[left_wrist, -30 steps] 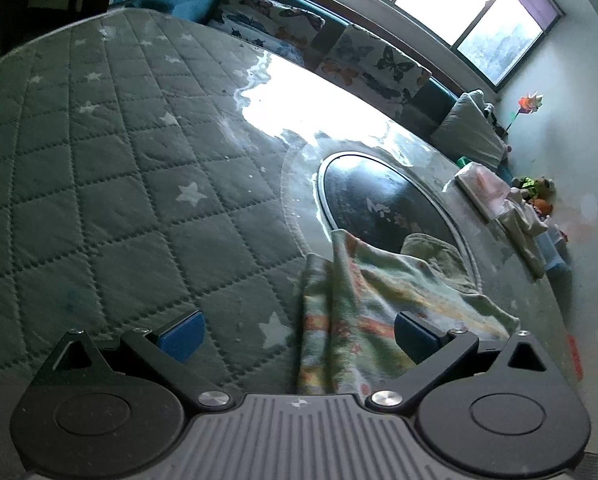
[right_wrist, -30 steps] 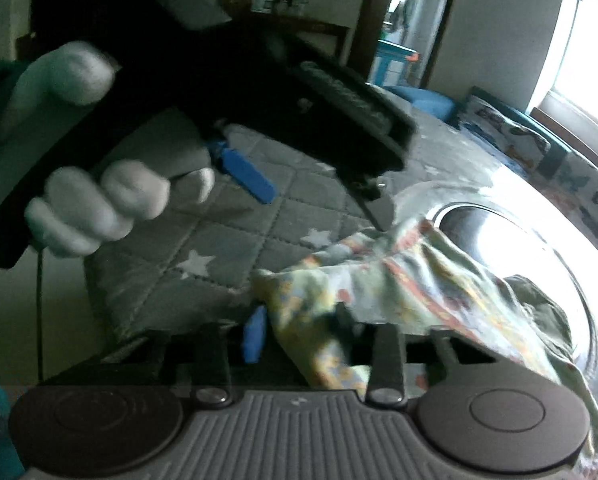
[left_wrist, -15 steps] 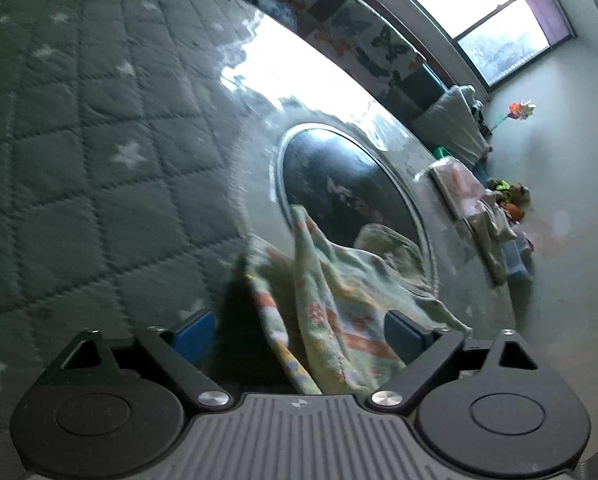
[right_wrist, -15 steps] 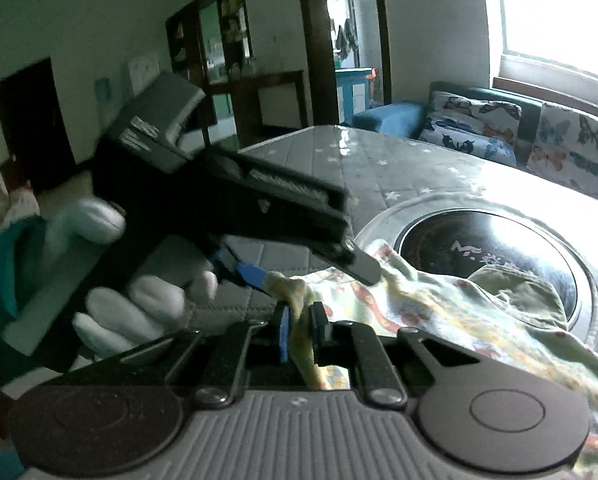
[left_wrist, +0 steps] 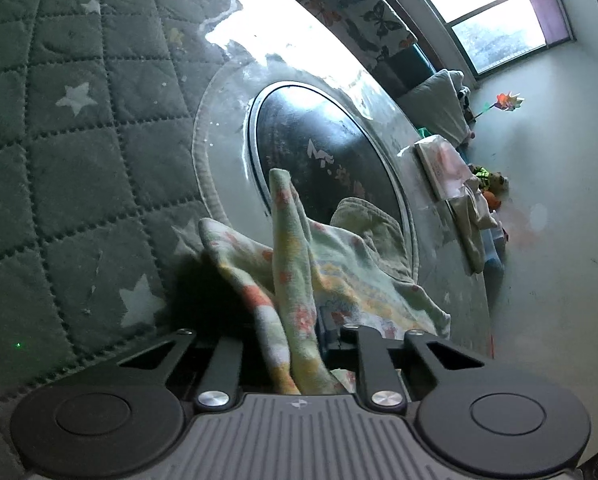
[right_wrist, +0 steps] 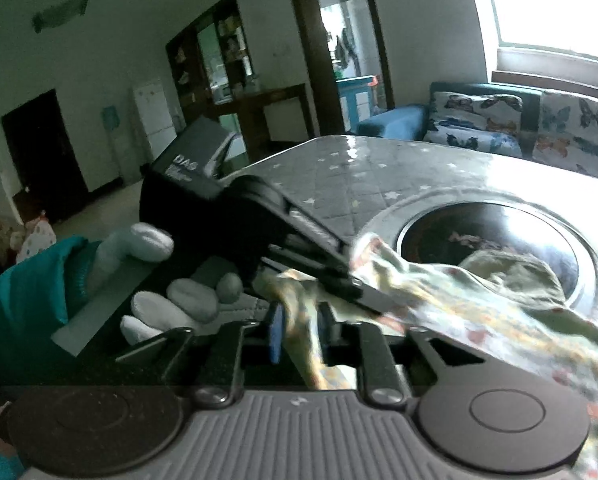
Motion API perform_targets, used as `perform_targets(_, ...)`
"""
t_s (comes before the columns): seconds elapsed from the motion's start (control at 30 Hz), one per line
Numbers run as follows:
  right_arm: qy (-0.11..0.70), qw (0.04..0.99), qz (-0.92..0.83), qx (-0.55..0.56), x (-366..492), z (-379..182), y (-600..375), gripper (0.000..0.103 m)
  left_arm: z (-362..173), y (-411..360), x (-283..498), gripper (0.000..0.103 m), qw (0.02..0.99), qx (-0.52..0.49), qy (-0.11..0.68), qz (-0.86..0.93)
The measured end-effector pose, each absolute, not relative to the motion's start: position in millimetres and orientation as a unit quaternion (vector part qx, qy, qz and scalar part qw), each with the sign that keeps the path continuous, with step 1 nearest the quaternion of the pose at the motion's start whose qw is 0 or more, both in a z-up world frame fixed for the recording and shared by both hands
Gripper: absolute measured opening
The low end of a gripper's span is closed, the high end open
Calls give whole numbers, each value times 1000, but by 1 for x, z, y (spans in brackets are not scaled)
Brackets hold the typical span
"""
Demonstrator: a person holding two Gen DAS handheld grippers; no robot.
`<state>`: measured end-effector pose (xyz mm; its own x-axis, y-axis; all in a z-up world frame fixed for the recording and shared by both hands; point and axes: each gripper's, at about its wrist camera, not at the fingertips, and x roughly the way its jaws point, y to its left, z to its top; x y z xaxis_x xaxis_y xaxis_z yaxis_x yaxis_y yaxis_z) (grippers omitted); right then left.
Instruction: Fold clothes
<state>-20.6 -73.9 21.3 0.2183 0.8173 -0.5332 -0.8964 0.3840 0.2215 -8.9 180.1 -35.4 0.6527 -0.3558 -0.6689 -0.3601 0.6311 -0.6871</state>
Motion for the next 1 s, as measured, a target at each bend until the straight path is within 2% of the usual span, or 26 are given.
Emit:
perform_targets(0.17, 309, 812, 493, -43, 1, 18, -117, 28, -35, 178, -9, 17, 807, -420, 415, -1)
perform_targets(0.23, 323, 841, 433, -29, 22, 13, -144, 35, -36, 178, -10, 17, 809, -418, 413, -3)
perform_targets(0.43, 353, 891, 284, -9, 86, -11, -201, 36, -32, 172, -9, 17, 819, -397, 415, -1)
perform_targets(0.67, 374, 891, 253, 52, 119, -39, -224, 38, -30, 167, -6, 17, 827, -375, 419, 3)
perform_targets(0.7, 374, 889, 259, 51, 118, -39, -221, 38, -29, 166, -6, 17, 829, -371, 419, 4)
perform_targets(0.77, 375, 885, 272, 46, 115, -39, -215, 26, -28, 164, -5, 17, 833, -360, 420, 5)
perform_targets(0.8, 375, 883, 278, 43, 113, -39, -212, 15, -27, 162, -4, 17, 835, -354, 421, 6)
perform_targets(1.0, 355, 888, 287, 58, 94, -20, -214, 10, -12, 156, -2, 14, 850, -329, 411, -1)
